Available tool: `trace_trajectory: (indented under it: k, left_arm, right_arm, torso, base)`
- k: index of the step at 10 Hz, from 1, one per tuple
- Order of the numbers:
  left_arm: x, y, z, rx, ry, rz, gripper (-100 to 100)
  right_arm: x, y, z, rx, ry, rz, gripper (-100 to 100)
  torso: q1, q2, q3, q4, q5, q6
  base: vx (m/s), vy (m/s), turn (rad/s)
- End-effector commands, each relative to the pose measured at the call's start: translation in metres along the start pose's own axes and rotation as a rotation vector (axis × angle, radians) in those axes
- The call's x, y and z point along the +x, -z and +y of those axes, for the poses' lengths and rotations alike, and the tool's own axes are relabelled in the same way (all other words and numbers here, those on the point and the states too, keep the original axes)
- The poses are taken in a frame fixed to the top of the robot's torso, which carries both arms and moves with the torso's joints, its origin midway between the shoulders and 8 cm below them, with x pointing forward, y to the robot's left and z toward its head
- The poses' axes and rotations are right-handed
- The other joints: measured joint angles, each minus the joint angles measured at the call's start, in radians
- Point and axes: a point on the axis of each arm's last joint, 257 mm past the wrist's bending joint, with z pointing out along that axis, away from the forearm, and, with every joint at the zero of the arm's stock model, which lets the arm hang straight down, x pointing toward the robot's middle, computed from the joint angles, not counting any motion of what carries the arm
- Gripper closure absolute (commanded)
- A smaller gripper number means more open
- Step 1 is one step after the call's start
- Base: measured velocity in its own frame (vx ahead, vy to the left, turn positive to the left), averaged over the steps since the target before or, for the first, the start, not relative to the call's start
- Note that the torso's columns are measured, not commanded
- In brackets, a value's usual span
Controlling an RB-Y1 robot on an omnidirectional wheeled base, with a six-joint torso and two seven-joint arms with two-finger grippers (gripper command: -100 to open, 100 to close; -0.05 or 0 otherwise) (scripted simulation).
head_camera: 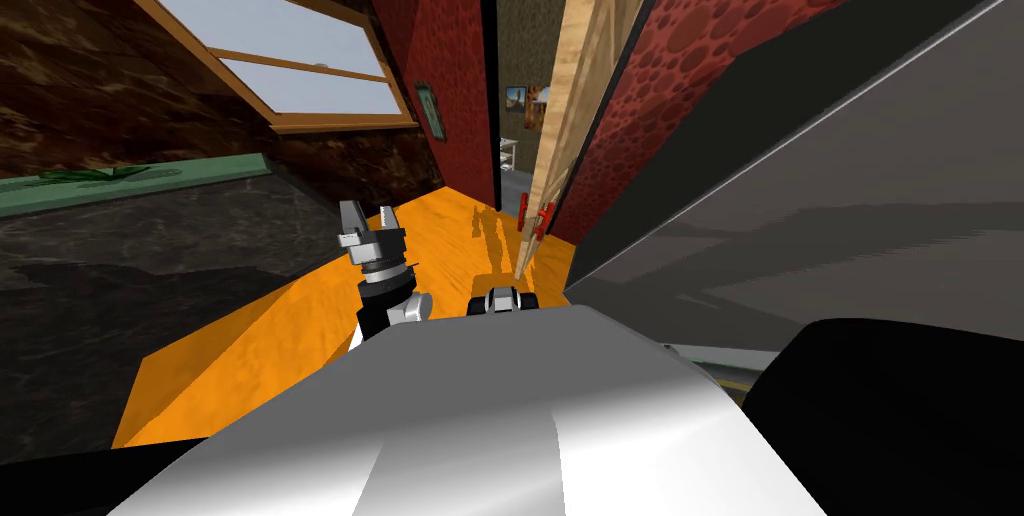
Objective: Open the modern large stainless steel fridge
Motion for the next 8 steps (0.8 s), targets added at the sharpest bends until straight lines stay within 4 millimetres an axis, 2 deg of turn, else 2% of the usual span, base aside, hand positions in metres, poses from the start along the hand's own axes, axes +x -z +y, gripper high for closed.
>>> trace_trajectory:
  k: [1,3,4,5,6,8]
  left_arm:
    - [0.000,0.000,0.000,0.000,0.000,0.000,0]
    - [0.000,0.000,0.000,0.000,0.000,0.000,0]
    - [0.000,0.000,0.000,0.000,0.000,0.000,0]
    - [0.000,0.000,0.000,0.000,0.000,0.000,0]
    - [0.000,0.000,0.000,0.000,0.000,0.000,0]
    - [0.000,0.000,0.000,0.000,0.000,0.000,0]
  right_arm:
    - [0.044,-0.018,0.013,-0.012,-0.077,0.015,100]
    - [0.046,-0.022,0.018,-0.005,-0.110,-0.019,100]
    - [0.079,-0.034,0.030,-0.036,-0.153,0.030,100]
    - [0.094,-0.045,0.040,-0.056,-0.160,0.042,100]
    - [0.103,-0.054,0.051,-0.075,-0.183,0.044,100]
    - [0.130,-0.065,0.061,-0.076,-0.225,0.061,100]
  torso:
    - [-0.002,-0.001,-0.001,0.000,0.000,0.000]
    - [0.005,-0.005,-0.003,-0.002,0.002,0.000]
    - [0.010,-0.006,-0.004,-0.002,0.004,0.001]
    - [0.019,-0.005,-0.004,-0.002,0.006,0.002]
    - [0.019,-0.006,-0.004,-0.002,0.007,0.001]
    - [0.000,-0.004,-0.003,-0.001,0.000,0.000]
  base:
    - [-0.017,-0.028,0.007]
    - [-0.004,-0.028,0.001]
    - [0.013,0.149,-0.239]
    - [0.039,0.213,-0.145]
    - [0.026,0.119,0.021]
    - [0.000,0.012,0.014]
